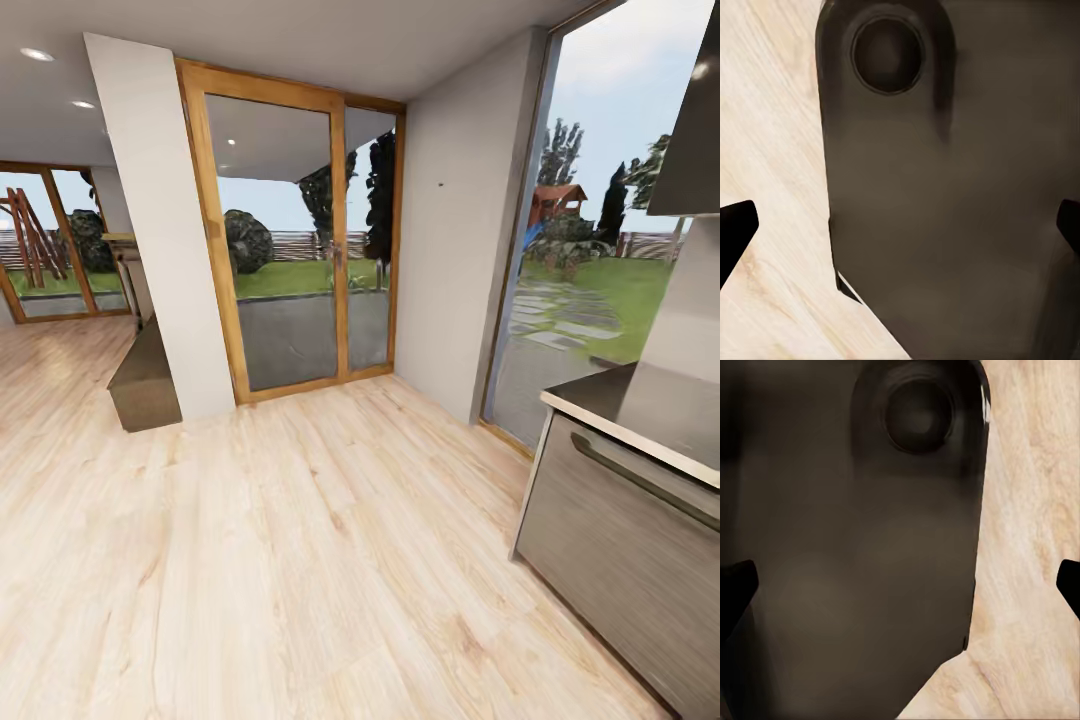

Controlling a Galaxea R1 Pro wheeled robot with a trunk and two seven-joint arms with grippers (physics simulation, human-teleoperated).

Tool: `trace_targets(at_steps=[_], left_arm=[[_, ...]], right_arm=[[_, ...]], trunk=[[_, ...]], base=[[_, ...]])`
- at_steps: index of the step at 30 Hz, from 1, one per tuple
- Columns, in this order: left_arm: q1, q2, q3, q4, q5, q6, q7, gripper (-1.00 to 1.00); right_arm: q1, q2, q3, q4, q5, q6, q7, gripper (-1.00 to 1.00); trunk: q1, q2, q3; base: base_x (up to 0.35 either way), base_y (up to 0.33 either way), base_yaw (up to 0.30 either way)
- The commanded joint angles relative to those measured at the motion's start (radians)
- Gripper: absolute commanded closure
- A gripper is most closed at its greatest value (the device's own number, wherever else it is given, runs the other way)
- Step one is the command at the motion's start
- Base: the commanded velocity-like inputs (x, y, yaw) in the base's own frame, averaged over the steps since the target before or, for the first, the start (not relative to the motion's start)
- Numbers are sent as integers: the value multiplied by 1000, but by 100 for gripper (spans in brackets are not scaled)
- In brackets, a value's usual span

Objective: In the kitchen, take the popcorn bag from the countertop, put it into the microwave, and heat it until the popcorn is cooked so the cooked popcorn ends up inside the bag.

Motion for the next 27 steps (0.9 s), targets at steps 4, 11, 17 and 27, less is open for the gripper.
trace_targets(at_steps=[4,11,17,27], left_arm=[[-13,-15,2,-17,5,0,3,-100],[-12,-22,-3,-26,6,-2,0,-100],[-12,-26,-1,-28,5,-11,0,-100],[-12,-26,-2,-28,5,-13,0,-100]], right_arm=[[-15,-17,-1,-17,-4,-13,9,-100],[-18,-40,-1,-57,-3,-53,8,-100],[-18,-40,-2,-87,-3,-86,8,-100],[-18,-40,-1,-87,-3,-125,9,-100]], trunk=[[0,0,0],[0,0,0],[0,0,0],[0,0,3]], base=[[0,0,0],[0,0,-50],[0,0,-268],[0,0,-295]])
